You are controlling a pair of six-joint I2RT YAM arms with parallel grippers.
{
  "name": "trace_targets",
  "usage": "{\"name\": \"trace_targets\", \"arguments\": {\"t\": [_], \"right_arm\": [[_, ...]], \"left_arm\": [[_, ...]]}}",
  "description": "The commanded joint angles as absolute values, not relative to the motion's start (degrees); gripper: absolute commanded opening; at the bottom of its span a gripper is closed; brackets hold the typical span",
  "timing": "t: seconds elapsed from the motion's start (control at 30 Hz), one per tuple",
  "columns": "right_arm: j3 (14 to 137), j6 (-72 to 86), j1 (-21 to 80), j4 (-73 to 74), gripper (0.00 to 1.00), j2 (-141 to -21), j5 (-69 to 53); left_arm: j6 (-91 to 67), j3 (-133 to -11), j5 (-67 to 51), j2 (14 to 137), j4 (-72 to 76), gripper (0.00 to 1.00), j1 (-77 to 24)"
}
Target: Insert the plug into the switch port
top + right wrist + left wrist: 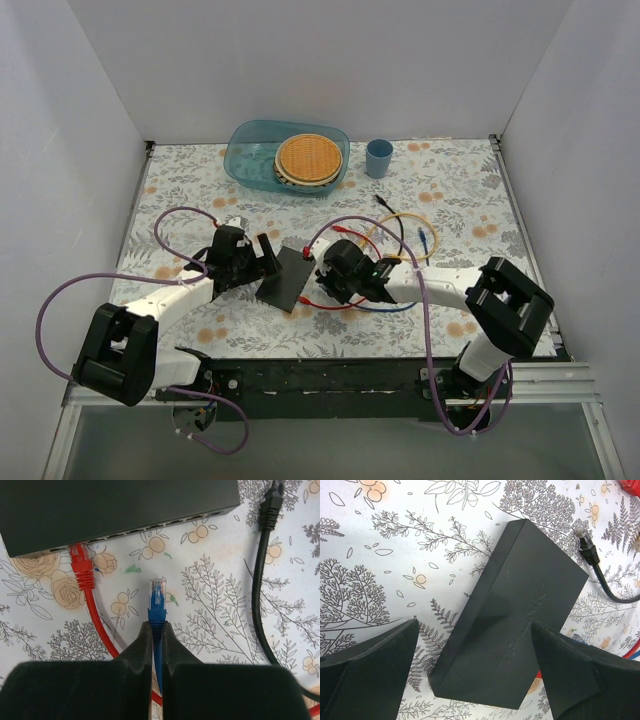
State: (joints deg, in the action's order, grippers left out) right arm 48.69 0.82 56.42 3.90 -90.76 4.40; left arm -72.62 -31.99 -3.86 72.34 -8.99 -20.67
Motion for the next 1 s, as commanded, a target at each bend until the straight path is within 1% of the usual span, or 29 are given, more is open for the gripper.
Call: {"name": "trace_targets", "arguments": {"t": [0.0,0.2,0.5,0.97], "right_arm": [[52.9,-1.3,57.7,1.7,0.01,-92.7,4.6],[54.5,-1.0,58.6,1.0,0.01,-94.7,4.3],[56.8,-1.5,59.5,1.1,0.01,-98.0,3.5],[57.7,-0.8,60.6,0.5,0.01,-98.8,3.4]], "left_arm": [[-70.8,-33.3,-4.9,72.9,-7.9,0.94,-20.4],[-70.8,-32.1,-6.8,73.7,-6.0,0.91,-20.3],[-70.4,-31.5,-8.0,73.4,-5.1,0.9,-20.3],[-70.6,-30.8,-8.8,74.2,-4.0,0.9,-20.3]]}}
